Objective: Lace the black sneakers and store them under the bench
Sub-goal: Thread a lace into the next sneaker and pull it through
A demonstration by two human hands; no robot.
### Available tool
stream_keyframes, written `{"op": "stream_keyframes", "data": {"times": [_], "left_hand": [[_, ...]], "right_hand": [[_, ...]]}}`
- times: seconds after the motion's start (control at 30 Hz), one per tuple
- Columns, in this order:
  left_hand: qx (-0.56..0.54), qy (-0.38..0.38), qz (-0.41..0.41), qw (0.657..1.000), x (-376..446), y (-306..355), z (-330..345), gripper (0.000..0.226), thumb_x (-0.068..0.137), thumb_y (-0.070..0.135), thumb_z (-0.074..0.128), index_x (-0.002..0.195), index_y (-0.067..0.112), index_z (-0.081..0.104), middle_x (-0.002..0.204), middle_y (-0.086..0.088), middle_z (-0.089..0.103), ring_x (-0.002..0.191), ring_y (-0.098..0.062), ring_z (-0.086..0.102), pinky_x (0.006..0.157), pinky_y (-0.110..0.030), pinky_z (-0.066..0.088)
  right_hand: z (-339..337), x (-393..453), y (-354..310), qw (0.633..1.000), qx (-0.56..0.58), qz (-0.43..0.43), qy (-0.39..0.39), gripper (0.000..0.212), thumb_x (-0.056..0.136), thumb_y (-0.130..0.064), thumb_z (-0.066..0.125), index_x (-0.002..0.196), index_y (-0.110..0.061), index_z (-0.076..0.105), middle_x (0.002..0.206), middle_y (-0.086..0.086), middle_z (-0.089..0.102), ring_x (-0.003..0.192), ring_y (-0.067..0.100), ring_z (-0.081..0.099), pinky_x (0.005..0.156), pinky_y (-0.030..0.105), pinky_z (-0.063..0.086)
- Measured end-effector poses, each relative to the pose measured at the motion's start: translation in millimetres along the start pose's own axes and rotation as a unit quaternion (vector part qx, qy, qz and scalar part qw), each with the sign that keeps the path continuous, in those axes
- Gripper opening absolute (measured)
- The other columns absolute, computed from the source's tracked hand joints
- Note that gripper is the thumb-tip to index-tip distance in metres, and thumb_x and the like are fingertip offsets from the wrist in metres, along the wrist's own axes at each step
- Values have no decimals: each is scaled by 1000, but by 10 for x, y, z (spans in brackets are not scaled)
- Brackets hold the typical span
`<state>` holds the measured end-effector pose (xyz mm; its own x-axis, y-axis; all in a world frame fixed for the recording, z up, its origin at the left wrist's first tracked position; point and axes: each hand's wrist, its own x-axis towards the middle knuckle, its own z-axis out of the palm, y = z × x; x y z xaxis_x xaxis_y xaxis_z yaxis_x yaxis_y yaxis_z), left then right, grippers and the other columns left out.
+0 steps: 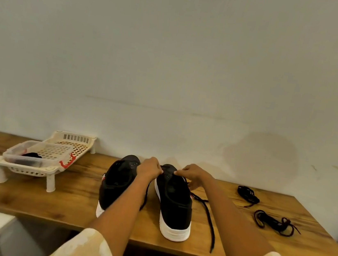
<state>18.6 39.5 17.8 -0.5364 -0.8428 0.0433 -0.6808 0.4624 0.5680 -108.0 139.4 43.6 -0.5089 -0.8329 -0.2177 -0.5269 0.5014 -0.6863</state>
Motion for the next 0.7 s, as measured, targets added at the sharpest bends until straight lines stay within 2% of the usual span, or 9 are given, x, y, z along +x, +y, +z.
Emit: {"op": "stream_keyframes", "data": {"times": [0.07,0.13,0.2,0.27,0.4,0.43,0.5,0.6,0.7], "left_hand": [[-93,-5,-40,995,54,-72,-6,28,89,3,52,61,5,47,68,-15,63,52,-24,53,59,-34,47],[-206,-11,-91,974,49,-80,-50,32,91,-4,44,61,5,41,50,-11,53,34,-15,43,45,-28,35],[-308,4,-138,941,86,-60,-74,30,94,-6,35,67,5,40,52,-9,39,37,-14,32,44,-25,21],[-339,25,-139,930,132,-59,-67,26,96,-3,35,72,4,41,55,-9,36,45,-16,29,46,-27,20],[-141,45,51,988,177,15,-197,21,97,21,51,88,9,67,74,-3,62,72,-20,56,68,-28,42],[-115,27,94,989,142,93,-287,24,98,24,48,94,11,68,78,-2,65,80,-20,59,74,-30,44],[-52,-24,170,984,107,262,-467,21,98,16,42,105,14,62,81,1,65,89,-18,58,84,-35,44],[-46,-108,213,970,37,518,-706,17,95,4,37,106,15,43,76,-1,50,67,-14,45,65,-32,38],[-138,-145,210,957,-88,688,-900,17,91,-1,34,95,11,44,61,0,37,49,-10,26,43,-22,22]], "right_hand": [[54,12,3,1000,28,13,7,30,90,-29,58,95,1,58,90,13,57,84,29,60,66,34,52],[61,20,8,998,36,22,38,28,91,-28,54,76,-4,49,76,10,50,79,31,58,63,35,50],[50,16,33,995,66,27,66,29,92,-26,50,71,-8,43,71,9,47,78,32,58,63,37,51],[43,3,77,990,109,37,76,27,92,-23,49,71,-7,42,75,11,48,80,33,58,66,39,53],[29,-5,109,988,131,39,66,19,91,-20,50,85,-2,49,98,18,52,89,35,58,72,42,53],[9,7,95,994,87,15,67,19,90,-20,52,98,-2,53,109,17,53,98,35,57,76,42,53],[-63,38,25,992,-28,-80,97,44,86,-16,58,129,-11,48,133,15,44,118,34,49,92,42,48],[-149,-41,-239,972,18,-212,99,65,84,-6,62,142,-18,36,143,13,30,130,32,35,104,46,37],[-252,-86,-437,960,59,-259,83,50,86,-13,64,133,-15,46,139,8,36,128,25,37,103,41,37]]}}
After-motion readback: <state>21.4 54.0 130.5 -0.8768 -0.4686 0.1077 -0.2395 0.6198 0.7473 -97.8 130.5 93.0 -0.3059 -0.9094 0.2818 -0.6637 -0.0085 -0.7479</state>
